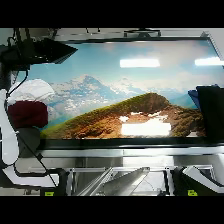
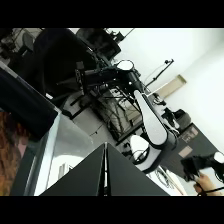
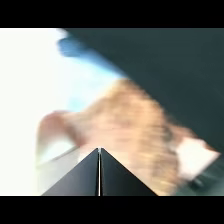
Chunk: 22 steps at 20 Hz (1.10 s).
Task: Fold the shirts.
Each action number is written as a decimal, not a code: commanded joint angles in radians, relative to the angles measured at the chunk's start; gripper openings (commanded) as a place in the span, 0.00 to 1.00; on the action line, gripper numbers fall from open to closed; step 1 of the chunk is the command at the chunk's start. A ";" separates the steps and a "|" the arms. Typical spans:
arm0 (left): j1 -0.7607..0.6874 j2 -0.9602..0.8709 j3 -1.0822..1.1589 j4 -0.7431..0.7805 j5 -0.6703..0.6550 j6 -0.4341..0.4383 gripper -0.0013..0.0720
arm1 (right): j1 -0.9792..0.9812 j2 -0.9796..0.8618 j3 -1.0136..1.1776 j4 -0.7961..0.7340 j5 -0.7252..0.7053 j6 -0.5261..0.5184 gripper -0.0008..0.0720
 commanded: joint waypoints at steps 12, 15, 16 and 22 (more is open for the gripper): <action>-0.141 0.583 -0.930 0.577 0.269 -0.076 0.03 | 1.305 0.230 -0.497 0.109 -0.337 -0.139 0.03; -0.140 0.657 -1.060 0.578 0.286 -0.068 0.05 | 1.375 0.179 -0.499 0.118 -0.386 -0.124 0.03; -0.140 0.674 -1.080 0.578 0.288 -0.068 0.05 | 1.375 0.165 -0.499 0.126 -0.385 -0.124 0.03; -0.140 0.743 -1.096 0.577 0.316 -0.068 0.05 | 1.374 0.140 -0.499 0.151 -0.373 -0.125 0.04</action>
